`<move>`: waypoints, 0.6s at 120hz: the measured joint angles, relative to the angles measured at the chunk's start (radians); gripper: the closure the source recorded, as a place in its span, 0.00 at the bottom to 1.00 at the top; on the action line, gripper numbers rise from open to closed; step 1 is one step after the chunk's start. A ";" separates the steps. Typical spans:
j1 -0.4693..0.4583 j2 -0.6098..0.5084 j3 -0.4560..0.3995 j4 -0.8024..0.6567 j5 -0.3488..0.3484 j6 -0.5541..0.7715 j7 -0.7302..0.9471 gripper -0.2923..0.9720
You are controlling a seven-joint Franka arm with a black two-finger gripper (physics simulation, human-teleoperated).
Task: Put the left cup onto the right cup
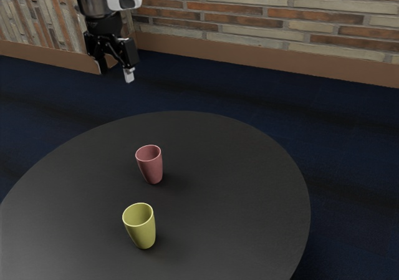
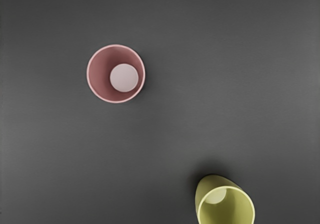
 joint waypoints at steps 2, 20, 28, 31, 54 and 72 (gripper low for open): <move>0.000 0.000 0.000 0.000 0.000 0.000 0.000 0.23; 0.000 -0.002 0.000 -0.010 0.000 0.006 -0.001 0.23; -0.001 -0.003 0.000 -0.013 0.000 0.008 -0.001 0.23; -0.001 -0.003 0.001 -0.013 0.001 0.010 -0.001 0.23; 0.002 0.013 0.006 -0.014 0.019 0.025 0.002 0.23; 0.002 0.040 0.018 -0.013 0.032 0.049 0.009 0.23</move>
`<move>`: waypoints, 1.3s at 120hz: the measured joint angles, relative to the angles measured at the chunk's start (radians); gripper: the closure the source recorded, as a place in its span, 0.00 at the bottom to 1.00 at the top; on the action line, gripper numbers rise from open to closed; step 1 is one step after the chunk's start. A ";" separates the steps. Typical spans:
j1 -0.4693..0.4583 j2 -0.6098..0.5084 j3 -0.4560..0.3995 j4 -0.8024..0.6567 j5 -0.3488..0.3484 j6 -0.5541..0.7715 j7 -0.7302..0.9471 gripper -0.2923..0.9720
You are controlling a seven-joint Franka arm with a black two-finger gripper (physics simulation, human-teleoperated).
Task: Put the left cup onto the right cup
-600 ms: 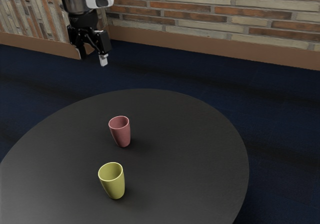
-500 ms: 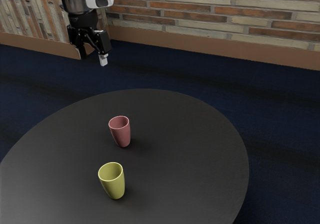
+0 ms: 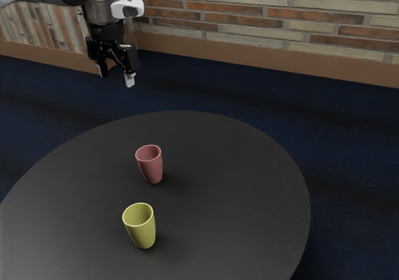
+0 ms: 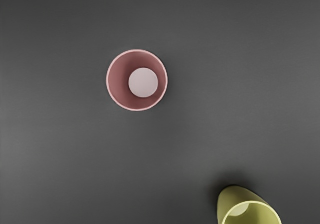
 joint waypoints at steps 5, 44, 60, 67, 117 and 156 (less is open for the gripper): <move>0.000 0.011 0.009 0.000 0.001 0.008 0.002 0.23; 0.024 0.080 0.034 0.001 -0.003 0.067 0.017 0.23; 0.047 0.113 0.034 0.001 -0.007 0.091 0.024 0.23; 0.056 0.125 0.034 0.001 -0.011 0.102 0.027 0.23; 0.075 0.220 0.033 0.011 -0.045 0.136 -0.006 0.23; 0.090 0.280 0.034 0.010 -0.075 0.178 -0.068 0.23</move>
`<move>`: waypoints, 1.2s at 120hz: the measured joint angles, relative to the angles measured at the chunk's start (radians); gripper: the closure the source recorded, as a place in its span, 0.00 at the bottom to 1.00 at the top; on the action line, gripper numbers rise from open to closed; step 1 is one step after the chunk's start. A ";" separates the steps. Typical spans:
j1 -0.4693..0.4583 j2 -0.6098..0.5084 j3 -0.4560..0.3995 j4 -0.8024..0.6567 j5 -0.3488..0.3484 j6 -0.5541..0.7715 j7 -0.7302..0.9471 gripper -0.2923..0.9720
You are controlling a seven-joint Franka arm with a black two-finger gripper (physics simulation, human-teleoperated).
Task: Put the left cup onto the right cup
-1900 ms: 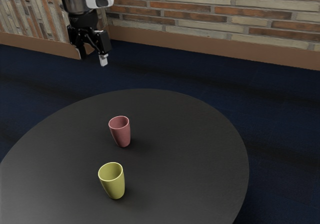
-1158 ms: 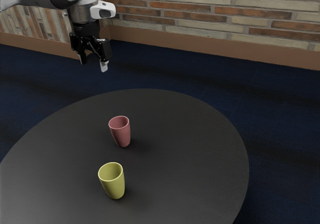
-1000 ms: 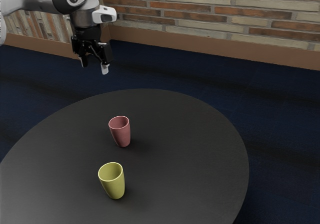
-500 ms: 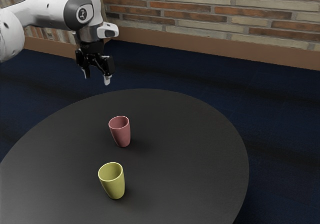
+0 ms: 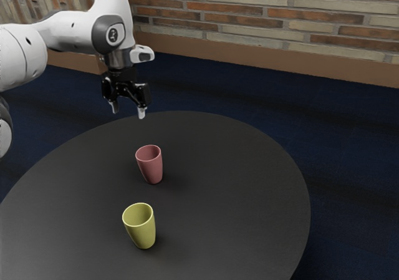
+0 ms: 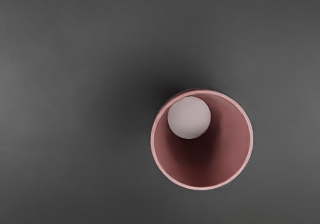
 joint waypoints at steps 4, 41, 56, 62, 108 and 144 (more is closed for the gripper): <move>0.002 0.003 0.000 -0.002 -0.001 0.006 -0.006 0.23; 0.012 0.037 0.000 -0.029 -0.007 0.067 -0.052 0.23; 0.011 0.037 0.000 -0.064 -0.008 0.098 -0.066 0.23; 0.011 0.035 0.000 -0.078 -0.009 0.110 -0.070 0.23; 0.010 0.024 0.000 -0.167 -0.023 0.183 -0.096 0.23; 0.009 0.034 -0.001 -0.176 -0.023 0.205 -0.104 0.23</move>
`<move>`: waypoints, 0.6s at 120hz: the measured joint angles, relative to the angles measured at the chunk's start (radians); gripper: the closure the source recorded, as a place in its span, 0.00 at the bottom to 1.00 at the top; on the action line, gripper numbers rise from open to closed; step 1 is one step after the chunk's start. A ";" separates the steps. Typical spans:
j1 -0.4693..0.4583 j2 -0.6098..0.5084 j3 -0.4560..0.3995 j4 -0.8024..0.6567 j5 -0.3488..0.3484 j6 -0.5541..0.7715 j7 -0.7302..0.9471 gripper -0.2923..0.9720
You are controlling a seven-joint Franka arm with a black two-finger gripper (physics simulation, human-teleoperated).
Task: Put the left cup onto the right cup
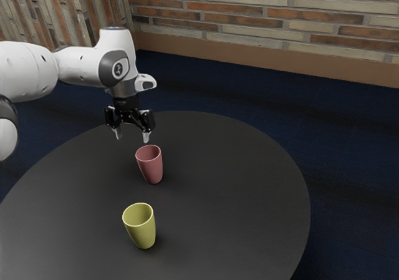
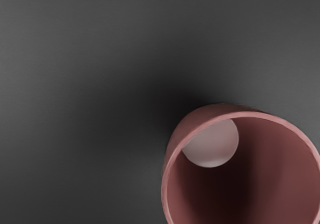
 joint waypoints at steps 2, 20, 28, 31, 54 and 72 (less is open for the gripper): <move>0.000 0.001 0.000 0.000 0.000 0.001 0.000 0.23; 0.000 0.004 -0.003 -0.014 -0.001 0.008 -0.003 0.23; 0.000 0.002 -0.003 -0.031 -0.002 0.018 -0.004 0.23; 0.000 0.001 -0.004 -0.038 -0.002 0.022 -0.004 0.23; 0.000 0.001 -0.005 -0.064 -0.007 0.050 -0.007 0.23; 0.001 0.001 -0.004 -0.077 -0.009 0.068 -0.009 0.23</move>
